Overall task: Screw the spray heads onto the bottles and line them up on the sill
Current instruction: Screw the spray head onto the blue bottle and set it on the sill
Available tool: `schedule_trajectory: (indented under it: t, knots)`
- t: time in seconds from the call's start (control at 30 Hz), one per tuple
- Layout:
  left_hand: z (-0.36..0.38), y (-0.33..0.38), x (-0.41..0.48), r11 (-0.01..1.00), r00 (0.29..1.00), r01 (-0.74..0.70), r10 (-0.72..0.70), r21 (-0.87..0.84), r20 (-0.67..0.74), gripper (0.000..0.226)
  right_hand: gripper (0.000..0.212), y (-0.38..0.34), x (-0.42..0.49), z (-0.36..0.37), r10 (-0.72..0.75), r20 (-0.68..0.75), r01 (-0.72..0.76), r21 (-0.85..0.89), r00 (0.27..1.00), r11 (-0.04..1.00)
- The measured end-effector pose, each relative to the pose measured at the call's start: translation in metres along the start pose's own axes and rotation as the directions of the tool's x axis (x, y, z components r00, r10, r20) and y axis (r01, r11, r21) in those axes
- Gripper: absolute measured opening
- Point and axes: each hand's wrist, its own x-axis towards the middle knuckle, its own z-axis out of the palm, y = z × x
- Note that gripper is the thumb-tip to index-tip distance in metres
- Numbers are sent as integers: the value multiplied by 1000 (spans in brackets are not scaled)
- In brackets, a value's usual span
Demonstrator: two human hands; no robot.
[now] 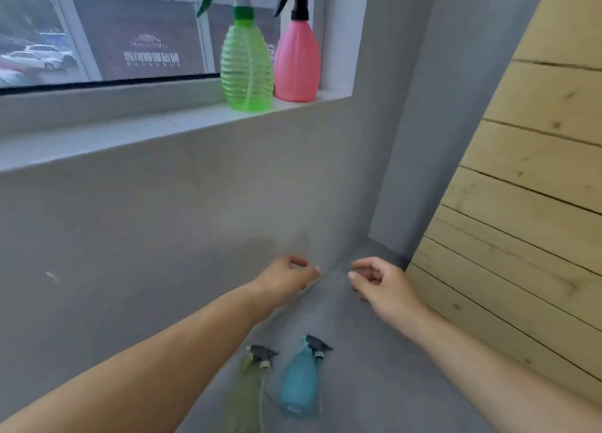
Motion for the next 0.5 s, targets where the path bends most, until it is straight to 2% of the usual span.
schedule_trajectory:
  t: [0.1,0.27,0.37,0.5]
  knots:
    - [20,-38,11,992,997,76,-78,98,18,31,9,49,-3,14,77,33,-75,-64,996,995]
    - [46,-103,36,940,978,182,-203,287,46,59,20,110,-1,40,234,107,-217,-147,966,965]
    - [61,-135,47,907,959,244,-279,342,56,63,30,146,6,54,324,132,-294,-204,937,934]
    - [79,-174,62,868,934,295,-350,400,70,69,32,185,20,76,408,138,-371,-230,903,900]
